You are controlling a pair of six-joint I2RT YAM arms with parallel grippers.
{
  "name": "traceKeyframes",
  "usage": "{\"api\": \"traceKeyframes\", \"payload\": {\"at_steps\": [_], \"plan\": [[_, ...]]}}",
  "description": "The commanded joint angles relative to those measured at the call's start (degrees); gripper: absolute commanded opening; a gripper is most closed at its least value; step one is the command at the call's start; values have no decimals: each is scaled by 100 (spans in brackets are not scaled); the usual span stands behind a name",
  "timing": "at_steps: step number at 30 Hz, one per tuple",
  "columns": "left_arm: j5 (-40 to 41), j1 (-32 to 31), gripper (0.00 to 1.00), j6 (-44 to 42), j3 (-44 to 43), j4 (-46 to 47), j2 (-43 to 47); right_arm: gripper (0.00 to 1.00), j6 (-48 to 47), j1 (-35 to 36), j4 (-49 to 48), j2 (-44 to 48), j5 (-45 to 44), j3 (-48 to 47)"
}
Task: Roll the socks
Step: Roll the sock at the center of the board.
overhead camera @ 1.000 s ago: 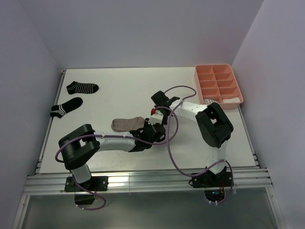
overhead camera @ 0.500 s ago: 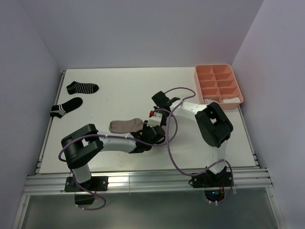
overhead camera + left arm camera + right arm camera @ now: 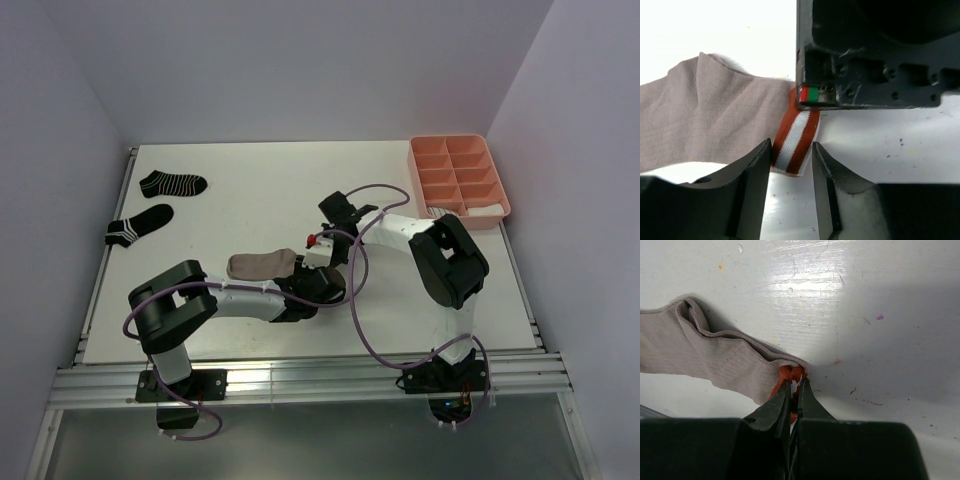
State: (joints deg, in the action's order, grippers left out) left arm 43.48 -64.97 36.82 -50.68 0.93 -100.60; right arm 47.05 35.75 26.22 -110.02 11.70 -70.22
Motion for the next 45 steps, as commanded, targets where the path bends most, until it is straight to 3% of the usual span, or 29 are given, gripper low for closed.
{"api": "traceKeyframes", "payload": {"at_steps": [1, 7, 14, 21, 24, 29, 36, 40, 45], "plan": [[47, -42, 43, 317, -30, -365, -83, 0, -11, 3, 217, -240, -151, 157], [81, -165, 34, 431, -118, -646, -197, 0, 15, 2, 209, -266, -142, 131], [354, -332, 32, 423, -399, -892, -399, 0, 59, 2, 164, -354, -89, 148], [415, -341, 14, 493, -505, -1042, -549, 0, 68, -6, 121, -363, -63, 175], [336, -341, 1, 475, -408, -981, -409, 0, 68, -15, 24, -336, 42, 227], [-541, -122, 1, 510, 39, -700, 127, 1, 164, -76, -625, -21, 384, 570], [-2113, 616, 1, 871, 892, -216, 901, 29, 349, -138, -1680, 674, 316, 1106], [-2800, 1038, 1, 1318, 1479, 72, 1339, 50, 454, -165, -2373, 1200, 149, 1518], [-3495, 1653, 1, 1784, 2061, 539, 1771, 61, 630, -165, -3104, 1632, 51, 2011]]}}
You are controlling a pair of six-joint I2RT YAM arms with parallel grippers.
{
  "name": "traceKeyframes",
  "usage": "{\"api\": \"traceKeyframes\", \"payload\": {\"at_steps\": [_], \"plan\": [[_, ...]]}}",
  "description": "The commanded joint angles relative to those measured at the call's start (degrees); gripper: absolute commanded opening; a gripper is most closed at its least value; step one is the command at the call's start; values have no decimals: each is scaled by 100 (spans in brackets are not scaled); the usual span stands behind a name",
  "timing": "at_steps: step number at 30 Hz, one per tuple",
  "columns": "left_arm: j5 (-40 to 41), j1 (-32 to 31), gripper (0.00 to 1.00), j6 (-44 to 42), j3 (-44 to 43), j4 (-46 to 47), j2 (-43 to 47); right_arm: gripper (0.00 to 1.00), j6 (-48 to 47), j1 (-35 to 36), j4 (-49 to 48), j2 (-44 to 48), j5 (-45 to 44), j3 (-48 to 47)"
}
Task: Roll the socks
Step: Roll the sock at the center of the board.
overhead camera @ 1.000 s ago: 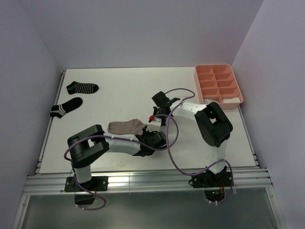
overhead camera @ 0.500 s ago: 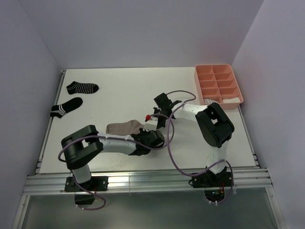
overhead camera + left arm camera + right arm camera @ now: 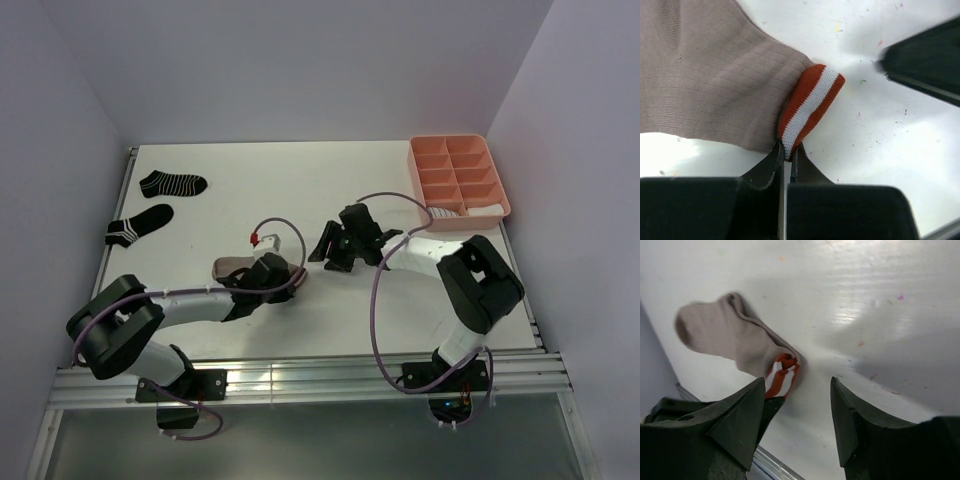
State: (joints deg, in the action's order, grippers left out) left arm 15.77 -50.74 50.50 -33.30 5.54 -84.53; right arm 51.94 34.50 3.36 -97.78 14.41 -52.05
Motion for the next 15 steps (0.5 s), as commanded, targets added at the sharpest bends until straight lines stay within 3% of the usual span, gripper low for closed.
{"api": "traceKeyframes", "payload": {"at_steps": [1, 15], "plan": [[-864, 344, 1, 539, 446, 114, 296, 63, 210, -40, -1071, 478, -194, 361], [-1972, 1311, 1, 1795, 1588, 1413, 587, 63, 334, 558, -2058, -189, 430, 652]]}}
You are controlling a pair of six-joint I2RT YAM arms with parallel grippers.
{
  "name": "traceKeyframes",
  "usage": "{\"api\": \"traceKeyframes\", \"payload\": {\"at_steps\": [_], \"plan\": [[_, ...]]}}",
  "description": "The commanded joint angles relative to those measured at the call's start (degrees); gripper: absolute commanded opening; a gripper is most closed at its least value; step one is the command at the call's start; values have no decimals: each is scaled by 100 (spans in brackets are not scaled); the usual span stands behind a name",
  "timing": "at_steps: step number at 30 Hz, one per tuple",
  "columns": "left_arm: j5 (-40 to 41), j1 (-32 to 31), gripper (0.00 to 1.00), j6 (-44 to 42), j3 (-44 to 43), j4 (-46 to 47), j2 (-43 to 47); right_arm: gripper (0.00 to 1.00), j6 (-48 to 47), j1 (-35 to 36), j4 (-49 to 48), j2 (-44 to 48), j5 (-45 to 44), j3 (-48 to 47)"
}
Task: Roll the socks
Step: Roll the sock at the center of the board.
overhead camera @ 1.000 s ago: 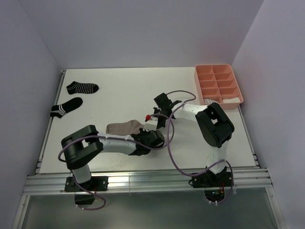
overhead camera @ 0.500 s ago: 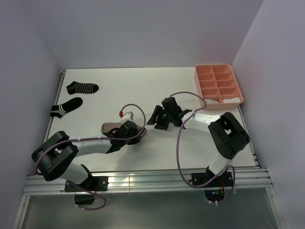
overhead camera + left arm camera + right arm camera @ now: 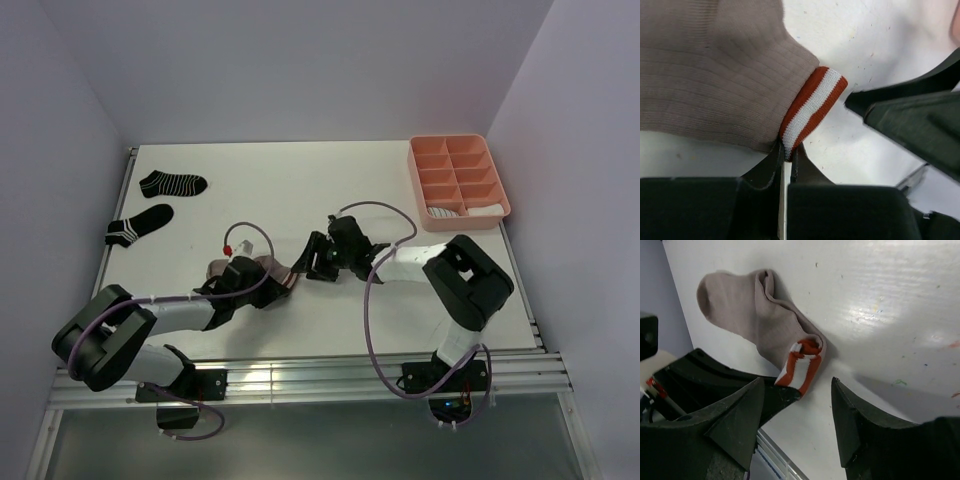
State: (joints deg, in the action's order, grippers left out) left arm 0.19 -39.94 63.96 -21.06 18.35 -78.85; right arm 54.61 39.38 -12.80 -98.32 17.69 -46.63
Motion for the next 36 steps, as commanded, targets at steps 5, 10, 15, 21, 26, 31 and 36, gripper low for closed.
{"api": "traceKeyframes", "payload": {"at_steps": [5, 10, 15, 21, 26, 31, 36], "plan": [[-712, 426, 1, 810, 550, 353, -34, 61, 129, 79, -574, -283, 146, 260], [-836, 558, 1, 1179, 691, 520, 10, 60, 138, 79, -768, -512, 331, 216], [-932, 637, 2, 1469, 866, 731, -42, 58, 155, 88, -891, -784, 428, 137], [-1091, 742, 2, 1759, 1095, 1117, -130, 56, 182, 123, -1058, -1118, 612, 75], [-1205, 821, 2, 1944, 1244, 1382, -254, 53, 190, 132, -1207, -1382, 744, 58], [-1310, 883, 2, 2050, 1324, 1645, -359, 46, 199, 132, -1400, -1593, 937, 58], [-1372, 901, 2, 2059, 1297, 1681, -473, 30, 234, 132, -1734, -1778, 1183, 40]]}}
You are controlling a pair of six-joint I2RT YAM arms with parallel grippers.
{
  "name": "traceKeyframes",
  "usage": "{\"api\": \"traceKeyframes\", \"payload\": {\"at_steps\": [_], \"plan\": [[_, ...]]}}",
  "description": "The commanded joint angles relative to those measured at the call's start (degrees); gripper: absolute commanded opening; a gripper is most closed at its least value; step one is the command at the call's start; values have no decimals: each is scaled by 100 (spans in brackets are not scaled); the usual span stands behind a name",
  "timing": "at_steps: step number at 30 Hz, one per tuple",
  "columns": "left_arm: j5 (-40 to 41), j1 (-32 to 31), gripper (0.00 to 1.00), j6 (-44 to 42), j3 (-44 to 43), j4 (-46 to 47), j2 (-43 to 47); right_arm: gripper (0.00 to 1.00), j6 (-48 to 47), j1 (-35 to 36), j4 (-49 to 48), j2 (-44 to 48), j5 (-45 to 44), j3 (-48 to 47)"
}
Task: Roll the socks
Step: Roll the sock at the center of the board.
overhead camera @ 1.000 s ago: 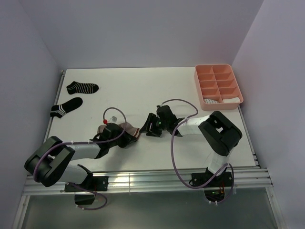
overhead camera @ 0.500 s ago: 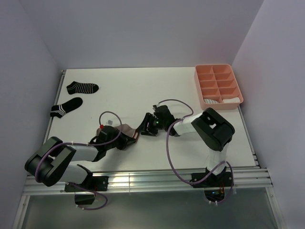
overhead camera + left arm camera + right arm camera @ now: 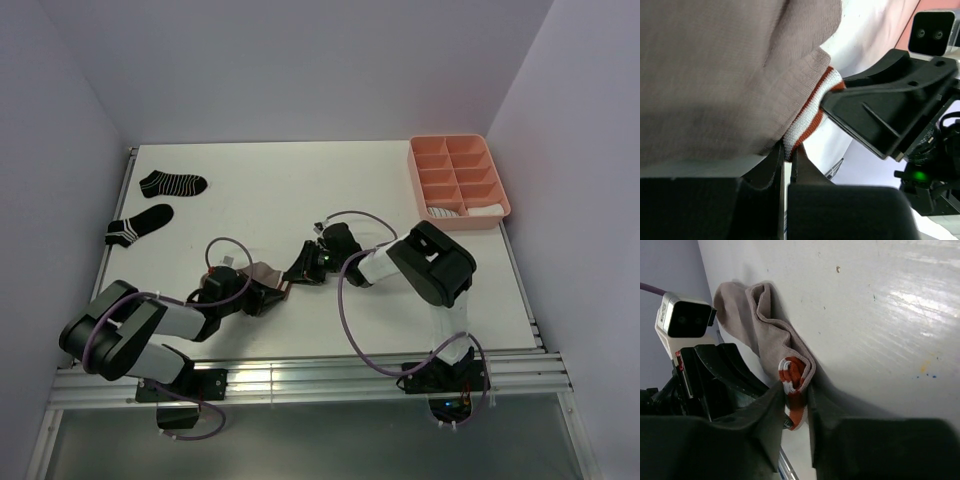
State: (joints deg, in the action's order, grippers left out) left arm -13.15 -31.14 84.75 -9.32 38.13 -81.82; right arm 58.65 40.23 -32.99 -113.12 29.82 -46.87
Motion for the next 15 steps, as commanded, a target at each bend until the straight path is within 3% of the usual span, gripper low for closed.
{"api": "traceKeyframes", "payload": {"at_steps": [1, 5, 7, 11, 15], "plan": [[-48, 20, 2, -29, 115, -306, -185, 23, -153, 38, 241, -324, 32, 73], [-48, 20, 6, -177, -34, -516, -185, 0, -318, -6, 372, -194, -55, 20], [31, 20, 10, -292, -122, -788, -133, 0, -459, -41, 723, -53, -152, -41], [224, 20, 35, -827, -543, -1614, 148, 0, -1038, -129, 1566, 202, -547, -347], [610, 11, 44, -1232, -834, -2423, 579, 0, -1461, -173, 2567, 352, -995, -665]]}}
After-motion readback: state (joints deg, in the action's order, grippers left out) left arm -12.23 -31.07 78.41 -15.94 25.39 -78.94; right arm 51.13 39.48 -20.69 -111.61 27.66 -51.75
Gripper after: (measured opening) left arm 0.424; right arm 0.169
